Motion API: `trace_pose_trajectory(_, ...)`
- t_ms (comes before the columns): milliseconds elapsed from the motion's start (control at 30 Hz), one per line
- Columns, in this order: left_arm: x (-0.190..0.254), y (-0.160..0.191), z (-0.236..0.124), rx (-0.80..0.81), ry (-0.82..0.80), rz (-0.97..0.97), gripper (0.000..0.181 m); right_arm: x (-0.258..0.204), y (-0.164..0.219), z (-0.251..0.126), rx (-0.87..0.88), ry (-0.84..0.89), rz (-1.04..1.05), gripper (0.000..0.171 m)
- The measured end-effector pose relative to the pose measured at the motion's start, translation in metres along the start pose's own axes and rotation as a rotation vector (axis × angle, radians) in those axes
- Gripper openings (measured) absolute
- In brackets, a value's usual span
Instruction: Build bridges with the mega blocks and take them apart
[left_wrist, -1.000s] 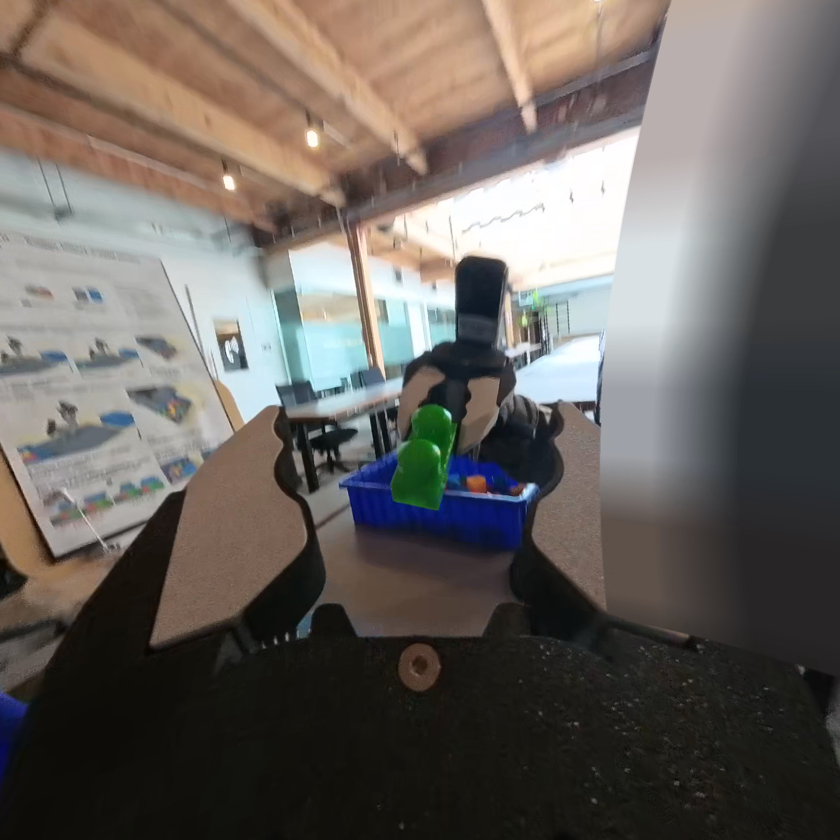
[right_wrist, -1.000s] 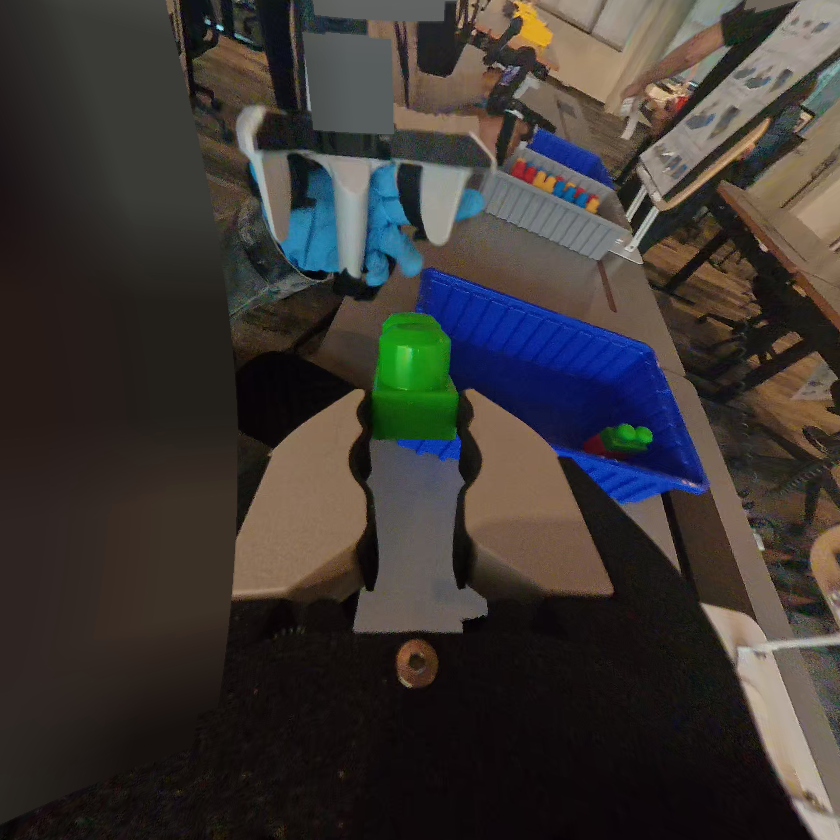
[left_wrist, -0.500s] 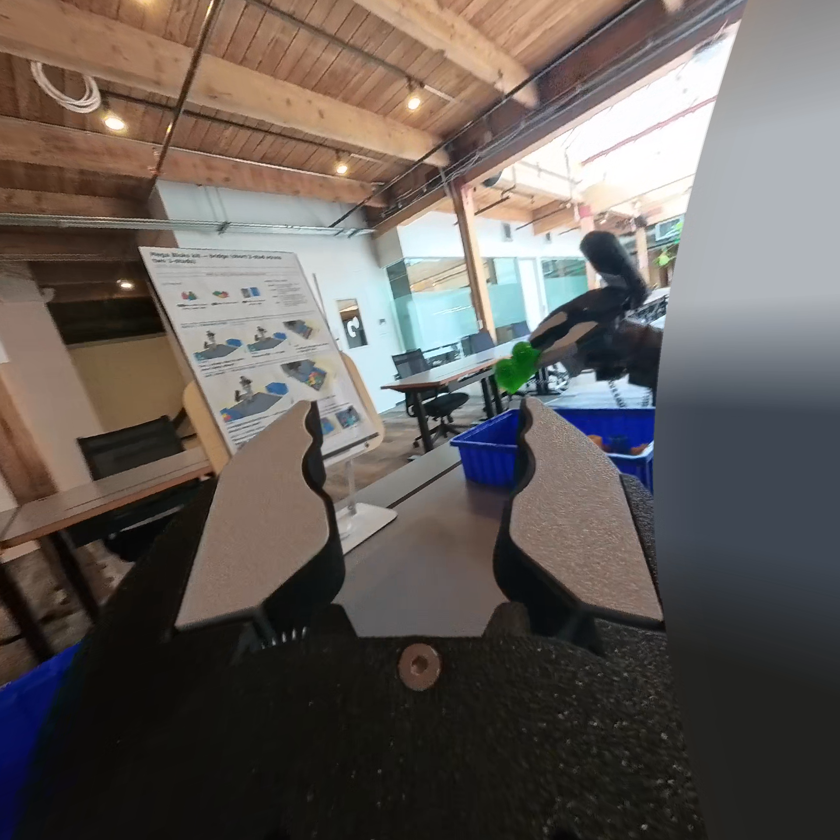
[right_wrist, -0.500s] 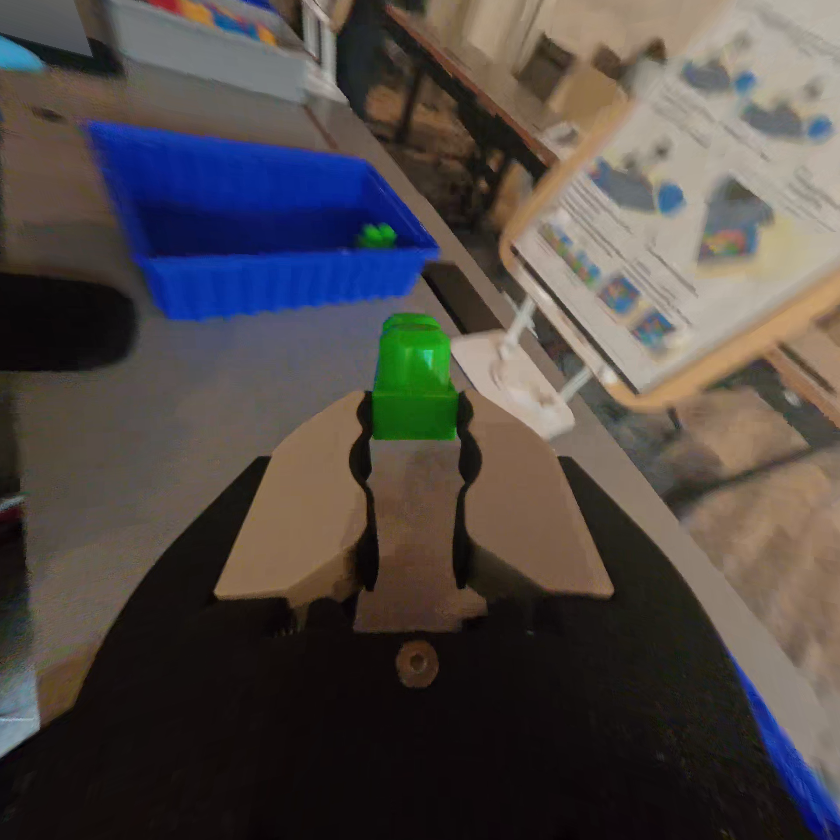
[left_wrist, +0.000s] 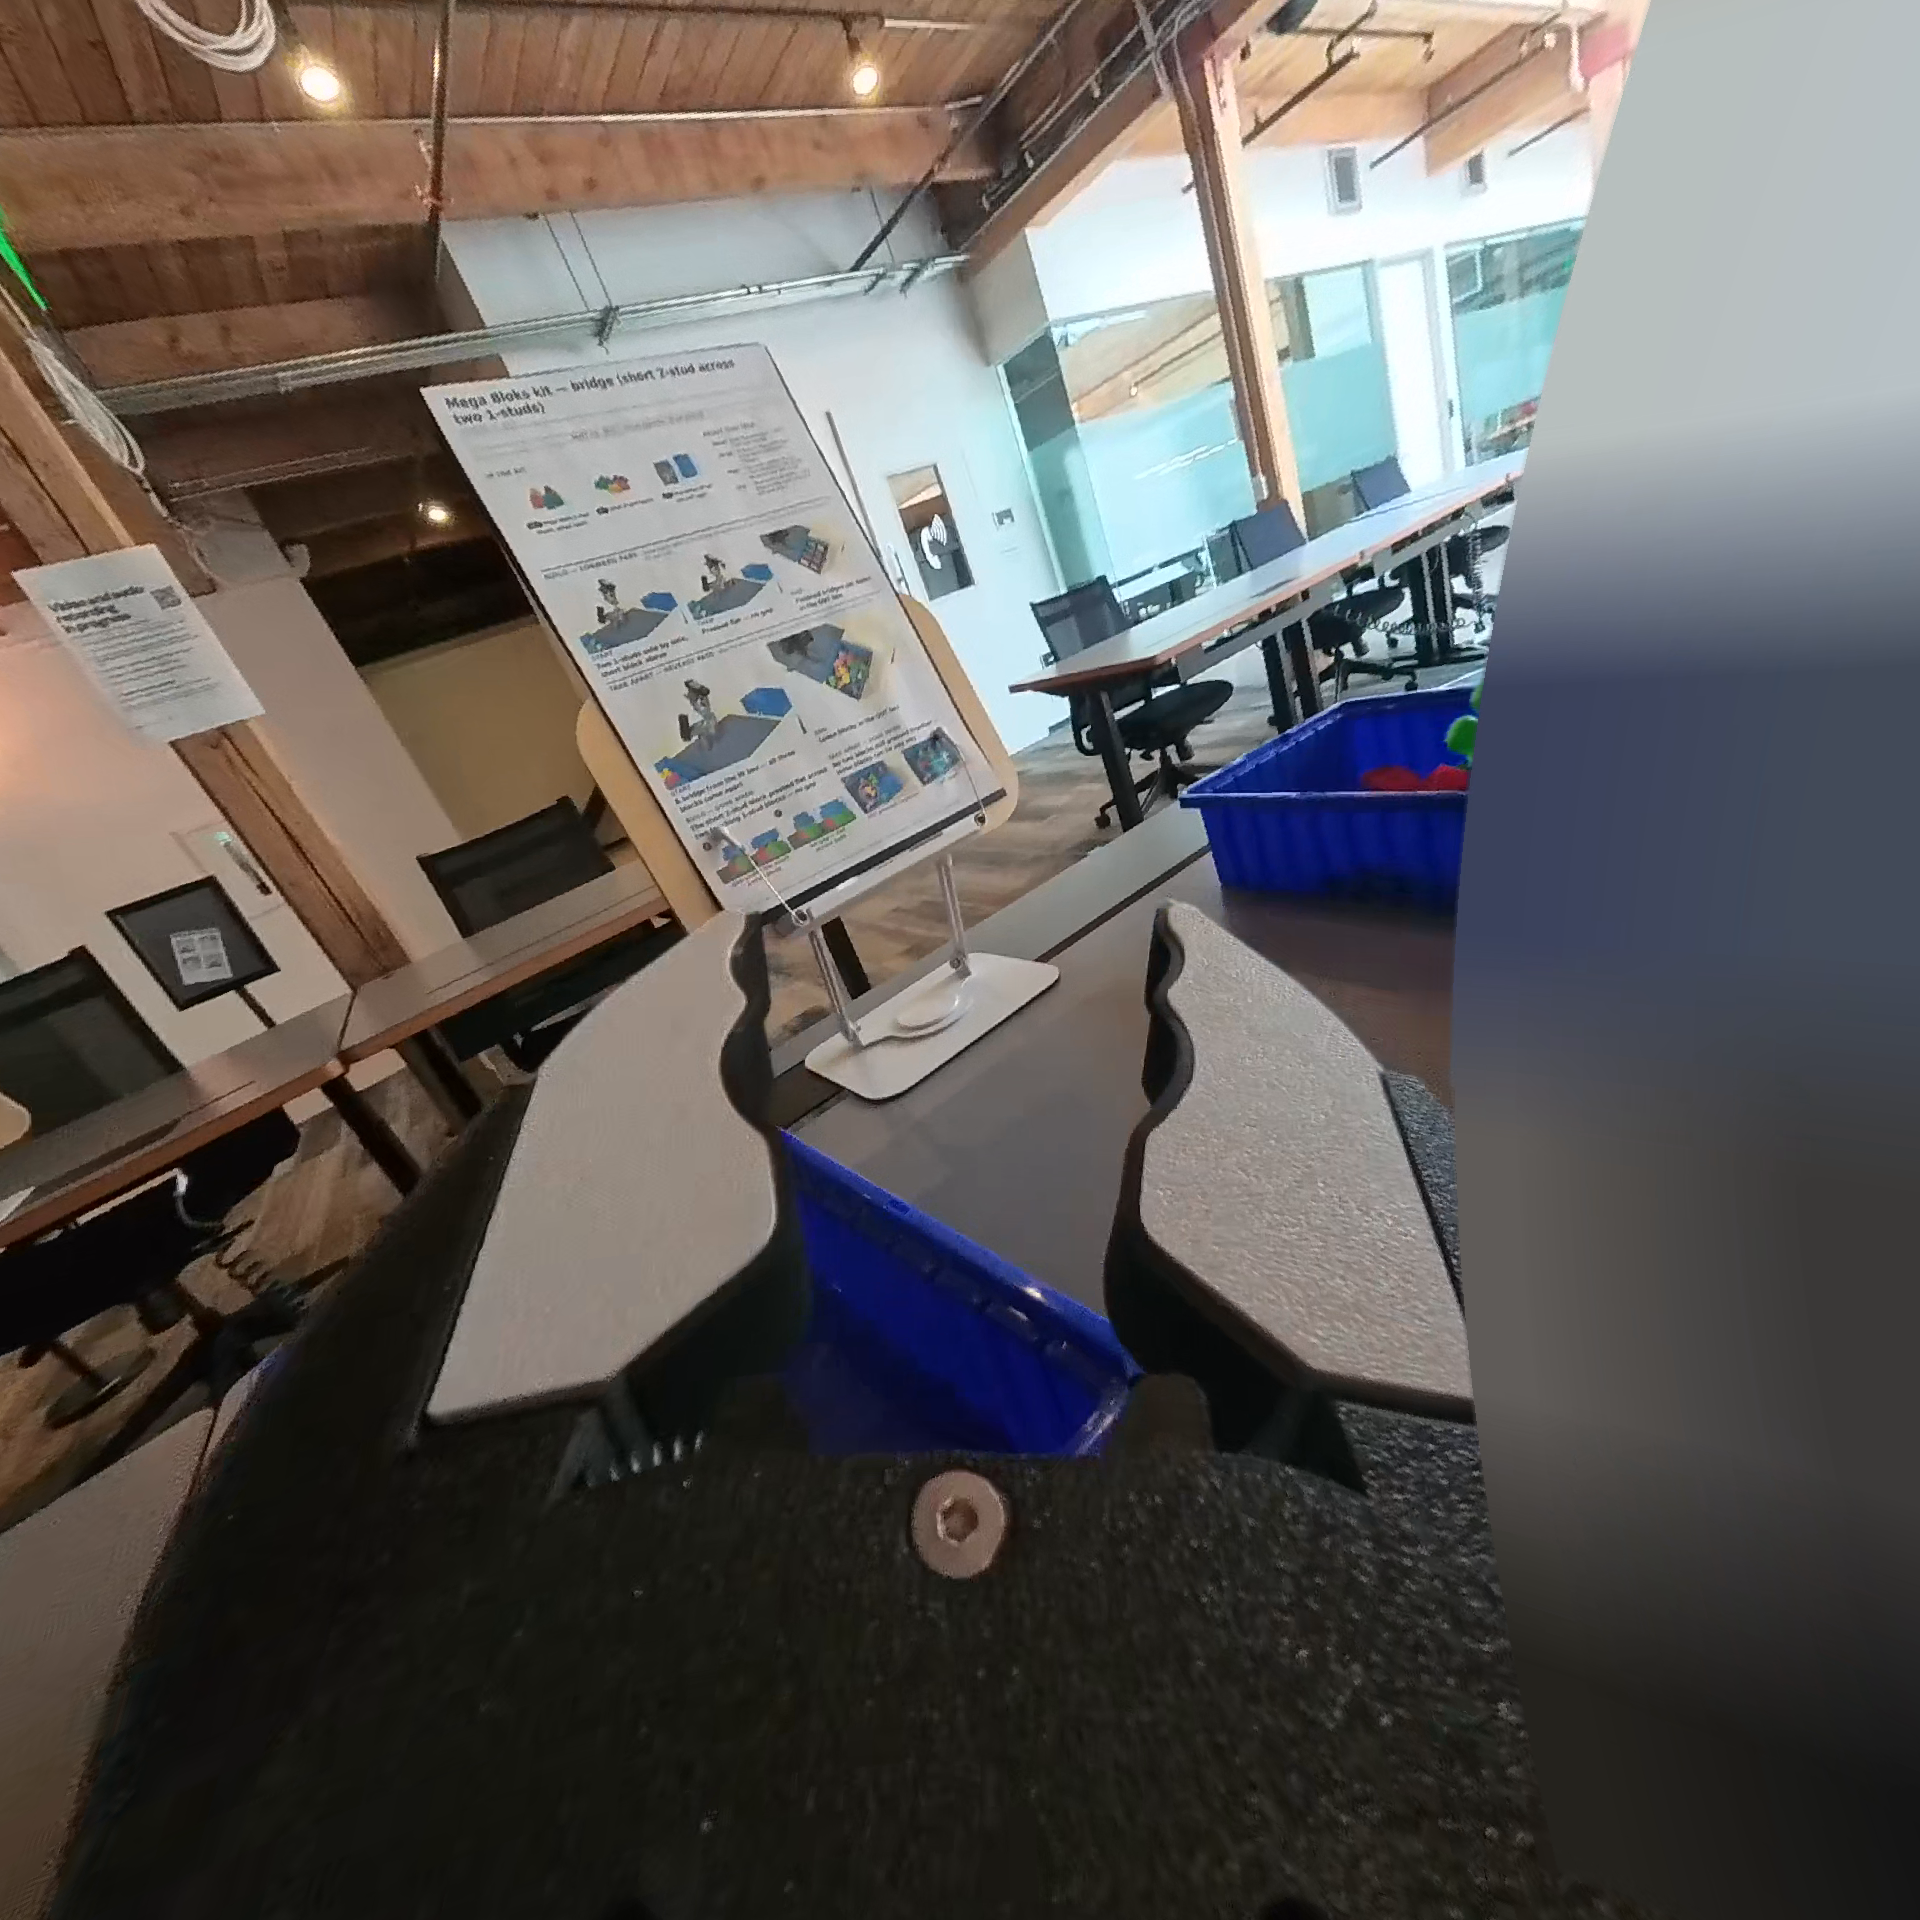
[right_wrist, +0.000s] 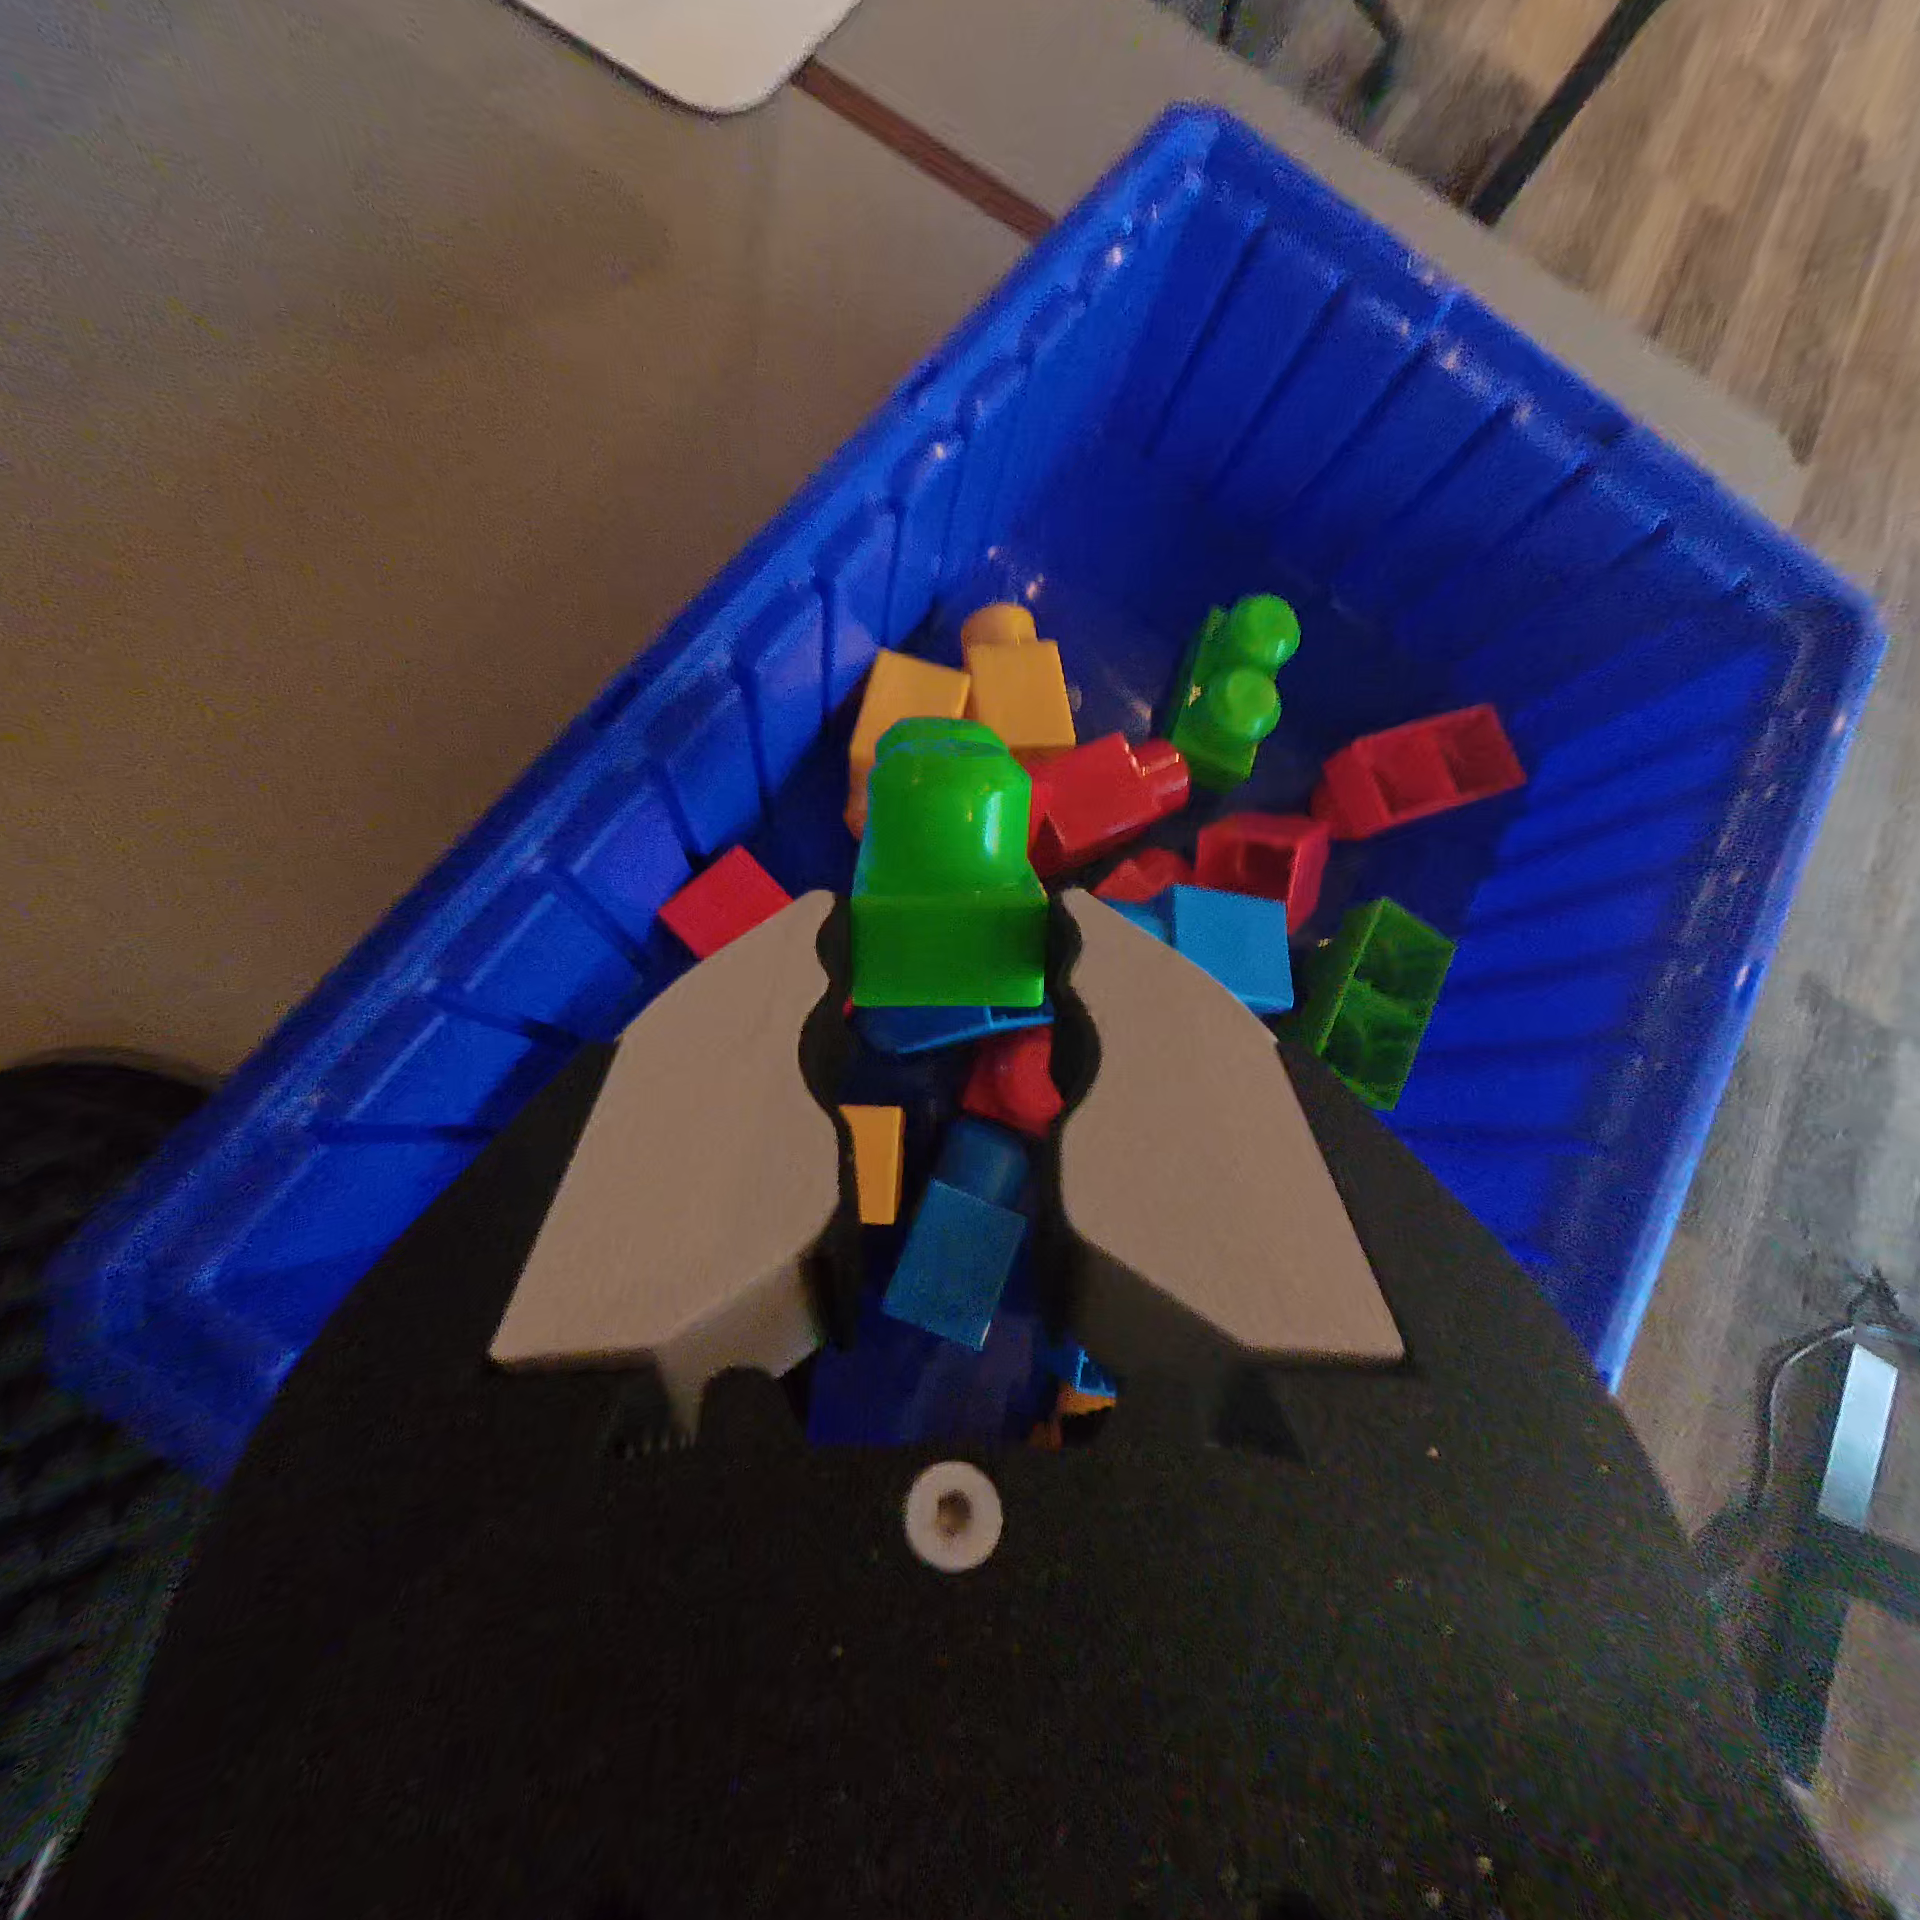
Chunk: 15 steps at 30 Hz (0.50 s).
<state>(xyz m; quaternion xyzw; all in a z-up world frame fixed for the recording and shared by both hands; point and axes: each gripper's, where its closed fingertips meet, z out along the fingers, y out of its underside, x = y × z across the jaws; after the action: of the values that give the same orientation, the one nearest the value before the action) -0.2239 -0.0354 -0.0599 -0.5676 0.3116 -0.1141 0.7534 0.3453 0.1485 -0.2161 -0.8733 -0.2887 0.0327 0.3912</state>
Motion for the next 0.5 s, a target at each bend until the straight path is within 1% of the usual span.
trace_pose_trajectory(133,-0.002,0.003,0.000,-0.013,0.005,-0.062,0.070,0.002,0.021,0.013,-0.039,-0.018,0.046,0.035)
trace_pose_trajectory(267,-0.007,0.004,-0.002,-0.008,-0.005,-0.096,0.070,0.002,0.027,0.019,-0.036,-0.036,0.079,0.035)
trace_pose_trajectory(300,-0.008,0.004,-0.002,-0.009,-0.002,-0.103,0.070,0.002,0.027,0.019,-0.036,-0.039,0.090,0.042)
trace_pose_trajectory(333,-0.008,0.005,-0.002,-0.013,-0.001,-0.111,0.070,0.002,0.026,0.019,-0.031,-0.037,0.097,0.053)
trace_pose_trajectory(400,-0.011,0.008,-0.001,-0.020,-0.005,-0.119,0.071,0.001,0.025,0.018,-0.028,-0.031,0.112,0.069)
trace_pose_trajectory(433,-0.014,0.009,0.000,-0.026,-0.008,-0.125,0.071,0.000,0.022,0.016,-0.018,-0.027,0.113,0.074)
trace_pose_trajectory(500,-0.024,0.014,0.002,-0.039,-0.024,-0.142,0.070,-0.004,0.012,0.011,0.029,-0.024,0.106,0.073)
